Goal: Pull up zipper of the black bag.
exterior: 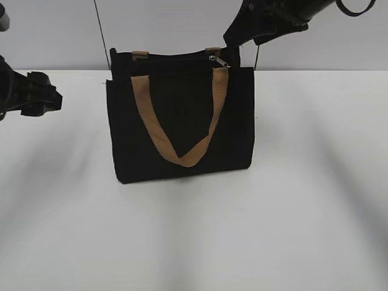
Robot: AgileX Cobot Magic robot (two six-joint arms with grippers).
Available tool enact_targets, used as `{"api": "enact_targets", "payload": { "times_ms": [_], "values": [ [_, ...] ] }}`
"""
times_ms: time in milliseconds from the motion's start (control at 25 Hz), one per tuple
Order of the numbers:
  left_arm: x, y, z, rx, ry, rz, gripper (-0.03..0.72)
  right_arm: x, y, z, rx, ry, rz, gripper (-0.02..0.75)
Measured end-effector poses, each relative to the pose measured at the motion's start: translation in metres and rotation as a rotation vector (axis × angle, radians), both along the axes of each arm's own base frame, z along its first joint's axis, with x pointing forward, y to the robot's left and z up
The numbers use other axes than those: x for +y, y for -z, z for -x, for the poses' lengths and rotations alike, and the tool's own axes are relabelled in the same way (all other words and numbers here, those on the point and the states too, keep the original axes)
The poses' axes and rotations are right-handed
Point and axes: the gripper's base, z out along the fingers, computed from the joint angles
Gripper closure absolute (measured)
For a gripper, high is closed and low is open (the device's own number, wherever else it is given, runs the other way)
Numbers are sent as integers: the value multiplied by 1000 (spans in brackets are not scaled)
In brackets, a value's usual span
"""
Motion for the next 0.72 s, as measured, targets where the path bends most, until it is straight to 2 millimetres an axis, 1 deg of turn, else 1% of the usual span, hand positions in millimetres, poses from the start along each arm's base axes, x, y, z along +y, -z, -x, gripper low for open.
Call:
{"api": "enact_targets", "payload": {
  "times_ms": [200, 360, 640, 720],
  "values": [
    [10, -19, 24, 66, -44, -4, 115, -2, -1, 17, 153, -32, 25, 160],
    [17, -35, 49, 105, -40, -16, 143, -5, -2, 28, 240, -68, 62, 160],
    [28, -65, 88, 67, -28, 10, 190, -8, -16, 37, 227, -51, 67, 161],
    [32, -66, 100, 54, -28, 13, 195, -9, -21, 40, 220, -46, 69, 161]
  ]
}}
